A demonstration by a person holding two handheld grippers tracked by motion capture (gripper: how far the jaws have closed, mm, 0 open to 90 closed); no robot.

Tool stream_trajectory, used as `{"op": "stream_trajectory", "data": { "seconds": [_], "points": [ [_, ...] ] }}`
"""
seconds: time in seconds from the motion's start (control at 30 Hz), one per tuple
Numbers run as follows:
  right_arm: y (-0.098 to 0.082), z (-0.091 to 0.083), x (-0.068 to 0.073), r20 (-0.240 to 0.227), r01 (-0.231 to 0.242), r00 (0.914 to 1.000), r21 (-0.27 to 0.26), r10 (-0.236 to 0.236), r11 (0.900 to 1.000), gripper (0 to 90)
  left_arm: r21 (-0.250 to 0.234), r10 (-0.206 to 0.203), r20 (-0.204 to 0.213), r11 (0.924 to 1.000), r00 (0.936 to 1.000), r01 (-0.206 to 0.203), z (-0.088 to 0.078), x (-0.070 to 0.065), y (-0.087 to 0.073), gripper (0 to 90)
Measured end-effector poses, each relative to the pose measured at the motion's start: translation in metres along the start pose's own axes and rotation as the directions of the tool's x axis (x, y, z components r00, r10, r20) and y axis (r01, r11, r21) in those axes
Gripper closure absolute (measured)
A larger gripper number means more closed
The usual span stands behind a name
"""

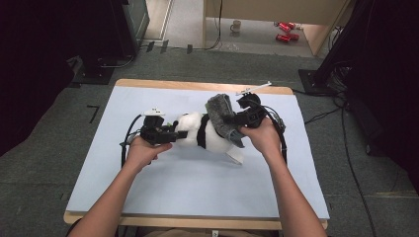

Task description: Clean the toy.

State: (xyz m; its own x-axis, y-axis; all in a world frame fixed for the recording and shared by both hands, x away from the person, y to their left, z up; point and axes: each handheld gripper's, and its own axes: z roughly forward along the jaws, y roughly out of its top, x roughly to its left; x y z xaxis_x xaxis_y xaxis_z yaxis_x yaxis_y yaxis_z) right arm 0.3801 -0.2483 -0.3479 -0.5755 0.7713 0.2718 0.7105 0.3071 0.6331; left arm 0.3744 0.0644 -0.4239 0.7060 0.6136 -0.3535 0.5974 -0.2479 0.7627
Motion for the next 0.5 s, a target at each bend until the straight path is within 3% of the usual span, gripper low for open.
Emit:
{"op": "stream_trajectory", "data": {
  "seconds": [0.13, 0.3, 0.4, 0.5],
  "points": [
    [0.004, -0.005, 0.004, -0.016, -0.012, 0.9998, -0.024, 0.011, 1.0, 81.3, -0.018, -0.041, -0.043, 0.999, 0.9982, 0.04, 0.002, 0.002, 0.001, 53.4],
    [0.014, -0.019, 0.029, -0.052, 0.022, 0.9983, -0.084, -0.026, 0.996, 81.3, -0.024, -0.056, -0.057, 0.9982, 0.9968, 0.054, 0.003, 0.003, 0.002, 52.7],
    [0.014, -0.013, 0.045, -0.072, 0.047, 0.996, -0.066, -0.052, 0.997, 81.3, -0.026, -0.062, -0.065, 0.9978, 0.9959, 0.061, 0.003, 0.002, 0.003, 52.0],
    [0.009, 0.005, 0.05, -0.064, 0.064, 0.9959, -0.014, -0.065, 0.998, 81.3, -0.028, -0.065, -0.066, 0.9976, 0.9957, 0.063, 0.003, 0.002, 0.002, 51.6]
  ]
}}
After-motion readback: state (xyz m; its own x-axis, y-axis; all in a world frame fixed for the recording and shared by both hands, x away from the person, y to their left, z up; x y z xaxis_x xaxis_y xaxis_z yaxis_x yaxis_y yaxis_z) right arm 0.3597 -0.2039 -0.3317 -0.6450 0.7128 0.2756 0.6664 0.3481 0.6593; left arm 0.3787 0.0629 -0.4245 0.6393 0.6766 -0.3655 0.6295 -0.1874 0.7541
